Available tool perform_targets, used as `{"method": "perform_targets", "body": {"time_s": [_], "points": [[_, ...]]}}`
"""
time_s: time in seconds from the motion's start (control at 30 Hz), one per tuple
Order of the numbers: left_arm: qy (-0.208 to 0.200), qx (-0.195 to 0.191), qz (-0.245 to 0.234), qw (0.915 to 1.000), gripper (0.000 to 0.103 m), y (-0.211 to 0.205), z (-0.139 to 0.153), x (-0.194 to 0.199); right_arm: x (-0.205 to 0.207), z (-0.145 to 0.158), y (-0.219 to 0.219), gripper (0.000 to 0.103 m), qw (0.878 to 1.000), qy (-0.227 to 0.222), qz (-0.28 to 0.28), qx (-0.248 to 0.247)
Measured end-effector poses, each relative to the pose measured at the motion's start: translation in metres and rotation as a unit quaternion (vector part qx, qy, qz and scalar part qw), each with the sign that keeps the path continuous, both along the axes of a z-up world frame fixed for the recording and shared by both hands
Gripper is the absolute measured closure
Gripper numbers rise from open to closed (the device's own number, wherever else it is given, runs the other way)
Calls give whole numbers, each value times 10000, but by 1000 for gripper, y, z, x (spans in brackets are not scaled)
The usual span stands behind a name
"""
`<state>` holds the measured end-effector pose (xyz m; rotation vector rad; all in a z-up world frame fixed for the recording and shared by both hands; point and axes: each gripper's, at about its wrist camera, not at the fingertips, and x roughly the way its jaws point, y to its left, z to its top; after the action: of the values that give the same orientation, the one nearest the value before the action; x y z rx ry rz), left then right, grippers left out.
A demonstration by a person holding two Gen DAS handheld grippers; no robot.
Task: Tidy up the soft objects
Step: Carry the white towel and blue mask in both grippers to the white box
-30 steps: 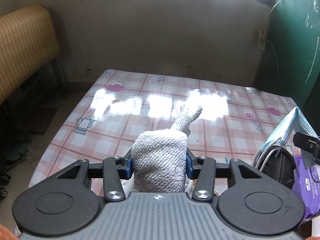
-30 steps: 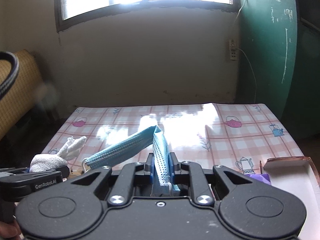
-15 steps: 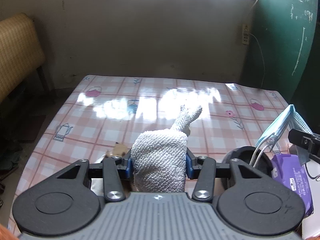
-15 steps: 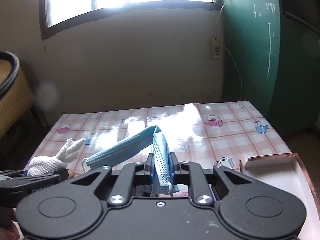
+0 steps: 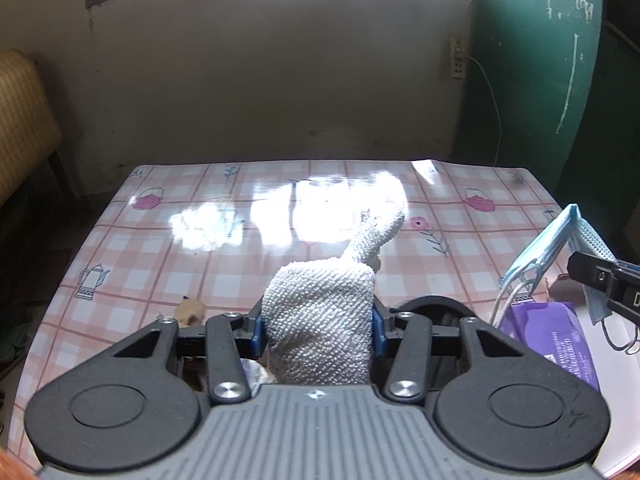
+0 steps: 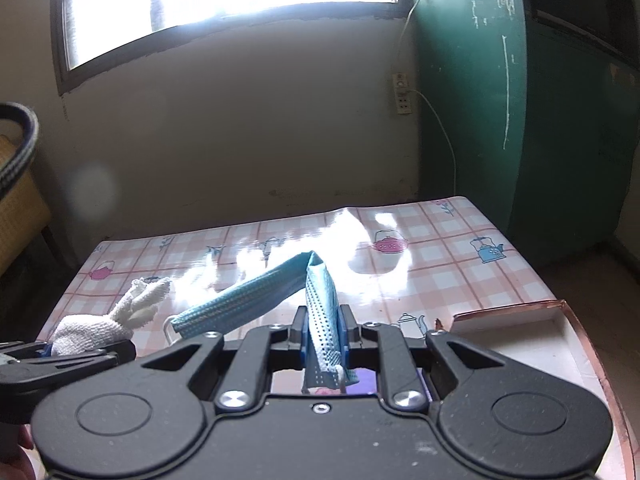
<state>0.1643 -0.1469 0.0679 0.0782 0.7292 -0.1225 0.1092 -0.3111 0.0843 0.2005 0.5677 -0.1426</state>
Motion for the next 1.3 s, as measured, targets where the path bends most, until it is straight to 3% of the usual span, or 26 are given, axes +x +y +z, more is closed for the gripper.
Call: {"method": "perform_targets", "body": {"time_s": [0.83,1.3], "points": [[91,55,-934,9956,54,-95,-8,-20,-31,-11,-95,85,9971,101,-748,89],[238,-39,-1588,9870,54,-168,-16,-38,-40,-23,-158,85,9943,426,-976,-7]]}}
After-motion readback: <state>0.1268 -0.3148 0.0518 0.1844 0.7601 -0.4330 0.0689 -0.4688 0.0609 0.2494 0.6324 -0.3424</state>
